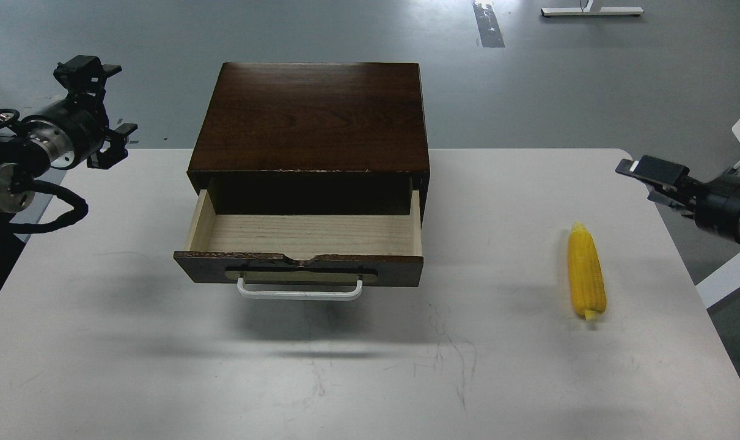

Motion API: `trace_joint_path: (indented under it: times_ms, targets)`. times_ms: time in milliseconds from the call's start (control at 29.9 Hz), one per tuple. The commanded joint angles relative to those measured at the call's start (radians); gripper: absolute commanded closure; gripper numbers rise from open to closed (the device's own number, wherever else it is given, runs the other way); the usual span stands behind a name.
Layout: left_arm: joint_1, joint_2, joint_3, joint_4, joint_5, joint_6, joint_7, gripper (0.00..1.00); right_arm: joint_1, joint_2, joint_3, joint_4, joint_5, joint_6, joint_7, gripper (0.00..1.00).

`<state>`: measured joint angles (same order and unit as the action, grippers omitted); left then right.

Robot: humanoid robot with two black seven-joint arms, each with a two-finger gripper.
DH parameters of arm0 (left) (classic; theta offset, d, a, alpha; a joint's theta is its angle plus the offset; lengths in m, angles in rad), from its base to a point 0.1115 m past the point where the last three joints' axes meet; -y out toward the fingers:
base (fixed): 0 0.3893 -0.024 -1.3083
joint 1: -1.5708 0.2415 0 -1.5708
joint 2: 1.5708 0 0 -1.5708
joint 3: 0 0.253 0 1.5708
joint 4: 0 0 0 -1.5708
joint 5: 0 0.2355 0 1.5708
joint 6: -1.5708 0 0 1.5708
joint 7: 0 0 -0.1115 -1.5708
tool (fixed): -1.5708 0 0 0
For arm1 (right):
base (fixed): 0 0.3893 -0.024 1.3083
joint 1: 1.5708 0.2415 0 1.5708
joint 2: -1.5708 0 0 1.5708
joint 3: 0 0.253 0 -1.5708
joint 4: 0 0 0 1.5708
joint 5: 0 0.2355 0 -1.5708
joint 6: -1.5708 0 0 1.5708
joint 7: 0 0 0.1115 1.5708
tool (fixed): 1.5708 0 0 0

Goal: Put corn in drawer with both arms
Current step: 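Lower the right gripper onto the yellow corn cob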

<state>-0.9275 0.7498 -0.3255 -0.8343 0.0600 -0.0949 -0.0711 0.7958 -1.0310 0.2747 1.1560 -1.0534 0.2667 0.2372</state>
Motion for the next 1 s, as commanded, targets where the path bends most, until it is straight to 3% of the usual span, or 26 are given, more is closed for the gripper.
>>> trace_joint_path:
  times_ms: [0, 100, 234, 568, 969]
  targets:
    - [0.004, -0.001, 0.002, 0.000, 0.004, 0.000, -0.006, 0.01, -0.006, -0.020, -0.061, 0.002, -0.089, -0.009, -0.028, 0.00]
    - [0.012, -0.006, 0.002, -0.003, 0.011, 0.003, -0.007, 0.01, -0.010, -0.002, -0.084, -0.015, -0.097, -0.047, -0.097, 0.00]
    - [0.013, -0.004, 0.002, -0.009, 0.014, 0.003, -0.007, 0.01, -0.009, 0.064, -0.117, -0.015, -0.099, -0.109, -0.133, 0.01]
    - [0.018, 0.005, 0.003, -0.011, 0.015, 0.001, -0.041, 0.01, -0.003, 0.167, -0.147, -0.015, -0.138, -0.121, -0.190, 0.03]
    - [0.019, 0.005, 0.011, -0.012, 0.021, 0.003, -0.067, 0.01, -0.001, 0.239, -0.186, -0.065, -0.182, -0.156, -0.208, 0.05]
